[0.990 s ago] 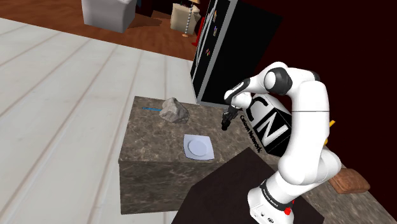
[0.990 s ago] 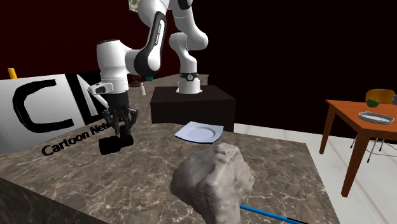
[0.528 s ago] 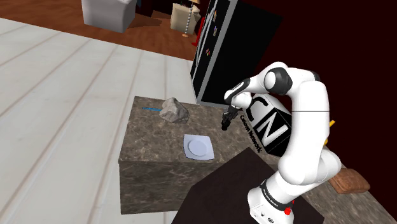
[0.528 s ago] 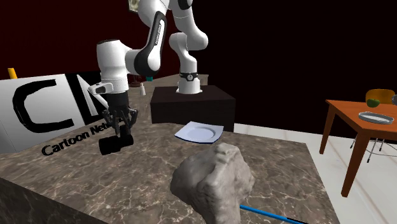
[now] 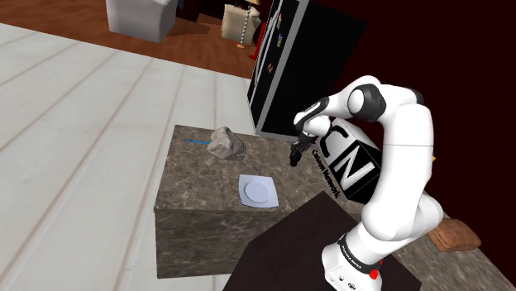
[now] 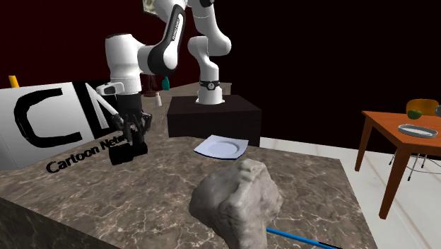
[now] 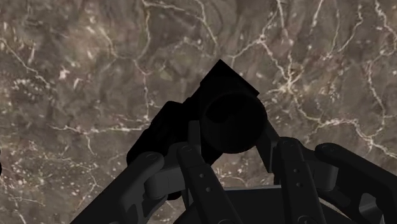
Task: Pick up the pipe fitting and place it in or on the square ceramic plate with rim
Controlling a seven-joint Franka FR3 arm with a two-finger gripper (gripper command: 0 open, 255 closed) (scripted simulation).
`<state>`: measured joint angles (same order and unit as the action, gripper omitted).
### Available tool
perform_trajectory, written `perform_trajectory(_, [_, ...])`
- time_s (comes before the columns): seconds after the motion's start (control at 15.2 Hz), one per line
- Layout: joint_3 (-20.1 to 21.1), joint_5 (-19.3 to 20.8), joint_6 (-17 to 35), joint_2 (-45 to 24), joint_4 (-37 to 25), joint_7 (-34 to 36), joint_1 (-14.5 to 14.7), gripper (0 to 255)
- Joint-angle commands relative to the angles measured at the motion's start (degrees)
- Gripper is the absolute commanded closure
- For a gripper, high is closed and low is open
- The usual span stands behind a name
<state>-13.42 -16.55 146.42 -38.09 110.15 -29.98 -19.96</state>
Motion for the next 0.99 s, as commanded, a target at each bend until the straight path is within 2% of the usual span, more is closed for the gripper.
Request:
perform_trajectory(0.0, [-0.5,0.4,-0.9,1.6,0.7,0.3,0.4,255])
perform_trajectory(0.73, [-2.5,2.8,-6.2,8.0,1.7,1.9,1.9,255])
perform_trajectory(0.92, [-2.6,3.6,-3.7,12.1,8.0,4.9,5.2,255])
